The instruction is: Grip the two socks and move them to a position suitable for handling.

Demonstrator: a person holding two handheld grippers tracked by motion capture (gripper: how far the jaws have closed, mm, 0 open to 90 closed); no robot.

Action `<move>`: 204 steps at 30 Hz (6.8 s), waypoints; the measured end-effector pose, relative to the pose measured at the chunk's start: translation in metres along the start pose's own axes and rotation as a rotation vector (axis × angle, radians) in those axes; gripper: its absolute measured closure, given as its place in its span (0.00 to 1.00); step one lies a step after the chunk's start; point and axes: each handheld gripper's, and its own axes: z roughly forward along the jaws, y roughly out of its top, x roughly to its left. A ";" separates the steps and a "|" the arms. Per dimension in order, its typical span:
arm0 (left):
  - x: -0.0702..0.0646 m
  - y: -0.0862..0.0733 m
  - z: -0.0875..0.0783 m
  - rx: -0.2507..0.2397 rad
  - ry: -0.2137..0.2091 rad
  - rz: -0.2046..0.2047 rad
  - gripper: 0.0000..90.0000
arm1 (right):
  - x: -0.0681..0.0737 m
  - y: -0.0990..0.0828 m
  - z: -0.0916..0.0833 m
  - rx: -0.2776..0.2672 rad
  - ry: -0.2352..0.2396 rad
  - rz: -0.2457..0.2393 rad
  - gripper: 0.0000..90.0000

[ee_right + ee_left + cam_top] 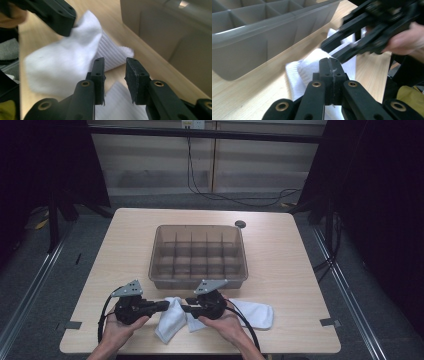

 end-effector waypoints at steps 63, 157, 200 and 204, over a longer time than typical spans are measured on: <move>0.066 -0.024 -0.059 0.069 0.381 -0.175 0.97 | -0.001 0.003 0.009 0.005 0.045 0.012 0.89; 0.051 -0.025 -0.008 0.135 0.199 -0.125 0.94 | 0.023 0.034 0.081 0.095 0.092 -0.018 0.67; 0.066 -0.031 -0.023 0.122 0.375 -0.101 0.75 | 0.005 0.007 -0.001 0.062 0.011 -0.035 1.00; 0.061 -0.037 -0.035 0.153 0.423 -0.082 0.75 | 0.002 0.000 -0.004 0.072 0.003 -0.025 1.00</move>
